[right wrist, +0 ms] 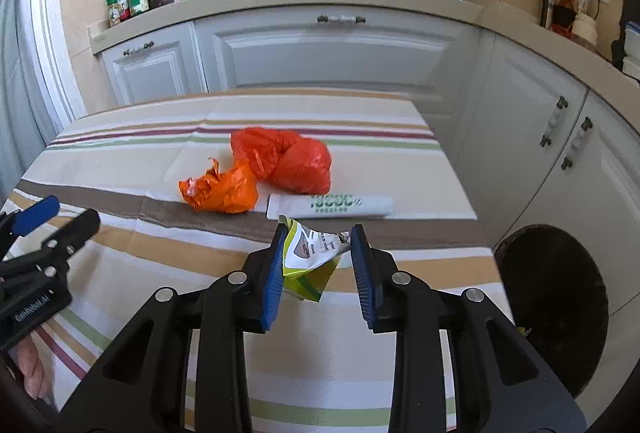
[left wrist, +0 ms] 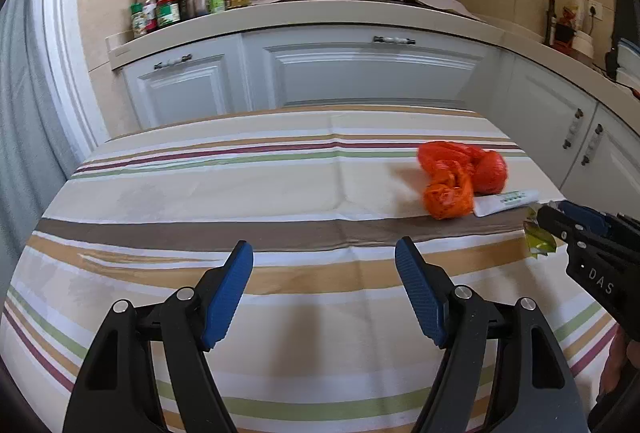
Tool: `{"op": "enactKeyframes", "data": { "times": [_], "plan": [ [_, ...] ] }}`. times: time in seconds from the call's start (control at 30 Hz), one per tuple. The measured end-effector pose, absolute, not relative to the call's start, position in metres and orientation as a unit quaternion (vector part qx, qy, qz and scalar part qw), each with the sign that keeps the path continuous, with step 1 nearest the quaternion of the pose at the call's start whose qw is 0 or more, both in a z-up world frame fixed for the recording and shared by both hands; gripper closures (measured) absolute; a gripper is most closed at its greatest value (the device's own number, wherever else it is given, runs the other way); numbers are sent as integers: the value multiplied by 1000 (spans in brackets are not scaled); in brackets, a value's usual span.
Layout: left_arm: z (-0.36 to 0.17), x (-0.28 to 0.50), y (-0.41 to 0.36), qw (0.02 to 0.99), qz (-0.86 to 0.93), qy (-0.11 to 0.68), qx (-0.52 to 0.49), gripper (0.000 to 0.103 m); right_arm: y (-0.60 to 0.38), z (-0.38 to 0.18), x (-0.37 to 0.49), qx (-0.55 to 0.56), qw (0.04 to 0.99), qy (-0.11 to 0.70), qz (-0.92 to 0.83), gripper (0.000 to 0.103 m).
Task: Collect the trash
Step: 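Grasp the yellow-green wrapper with the right gripper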
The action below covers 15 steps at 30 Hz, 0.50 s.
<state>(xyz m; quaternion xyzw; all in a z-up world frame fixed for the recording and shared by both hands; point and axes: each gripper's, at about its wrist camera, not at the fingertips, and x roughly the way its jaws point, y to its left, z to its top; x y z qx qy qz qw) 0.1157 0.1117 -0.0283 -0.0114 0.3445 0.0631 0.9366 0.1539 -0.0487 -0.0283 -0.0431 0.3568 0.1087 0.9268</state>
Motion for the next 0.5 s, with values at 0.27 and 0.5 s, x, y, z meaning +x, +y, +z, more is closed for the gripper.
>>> {"op": "enactKeyframes", "data": {
  "times": [0.27,0.5],
  "plan": [
    [-25,126,84,940,38,338,-1,32,-66,-17,155,-41,934,340,98,73],
    [-26,145,65,940,19,341,2,32,-91,-17,166,-30,938,337,79,73]
  ]
}}
